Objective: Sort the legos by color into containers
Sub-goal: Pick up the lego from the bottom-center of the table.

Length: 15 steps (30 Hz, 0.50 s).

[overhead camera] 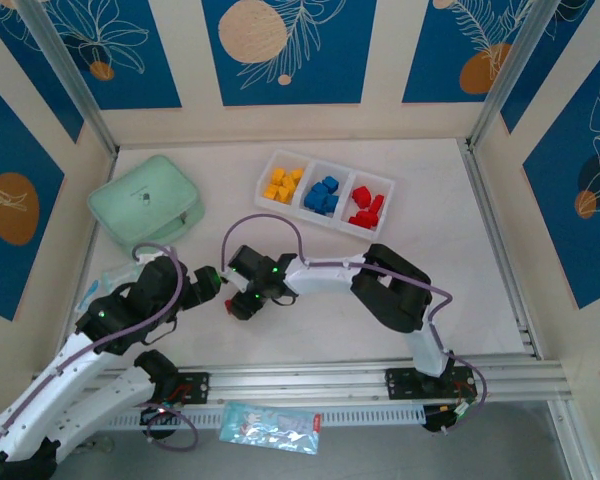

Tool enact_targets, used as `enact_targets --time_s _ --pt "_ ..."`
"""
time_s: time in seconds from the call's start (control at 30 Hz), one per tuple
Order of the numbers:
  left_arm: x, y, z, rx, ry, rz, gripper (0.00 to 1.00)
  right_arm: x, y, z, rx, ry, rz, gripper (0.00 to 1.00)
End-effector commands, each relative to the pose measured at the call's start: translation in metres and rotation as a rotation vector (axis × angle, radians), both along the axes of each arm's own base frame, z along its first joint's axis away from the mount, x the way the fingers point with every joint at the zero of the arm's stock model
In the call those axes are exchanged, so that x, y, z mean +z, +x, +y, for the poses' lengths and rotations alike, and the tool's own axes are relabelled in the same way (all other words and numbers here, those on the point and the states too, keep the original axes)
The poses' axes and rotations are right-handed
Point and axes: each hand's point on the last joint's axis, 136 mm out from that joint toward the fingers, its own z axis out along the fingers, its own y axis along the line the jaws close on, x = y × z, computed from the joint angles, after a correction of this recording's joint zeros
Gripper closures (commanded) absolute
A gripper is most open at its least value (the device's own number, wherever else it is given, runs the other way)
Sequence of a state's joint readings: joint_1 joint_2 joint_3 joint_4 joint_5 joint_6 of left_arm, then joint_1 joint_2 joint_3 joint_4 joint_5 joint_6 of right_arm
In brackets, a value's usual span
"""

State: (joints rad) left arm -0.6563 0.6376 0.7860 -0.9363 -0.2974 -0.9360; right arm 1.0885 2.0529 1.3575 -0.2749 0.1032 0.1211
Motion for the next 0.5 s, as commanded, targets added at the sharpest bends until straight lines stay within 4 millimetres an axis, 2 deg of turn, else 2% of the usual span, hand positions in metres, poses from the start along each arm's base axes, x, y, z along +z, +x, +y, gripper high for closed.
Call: enact_targets --time_s 0.0,0.47 --pt "-0.005 -0.0015 0.0081 0.031 0.02 0.01 0.01 -0.0038 -0.0022 0.0142 0.043 0.008 -0.025 0.49" --pt "-0.0036 -0.0014 0.0085 0.031 0.02 0.007 0.01 0.0039 -0.0029 0.0229 0.09 0.025 -0.055 0.71"
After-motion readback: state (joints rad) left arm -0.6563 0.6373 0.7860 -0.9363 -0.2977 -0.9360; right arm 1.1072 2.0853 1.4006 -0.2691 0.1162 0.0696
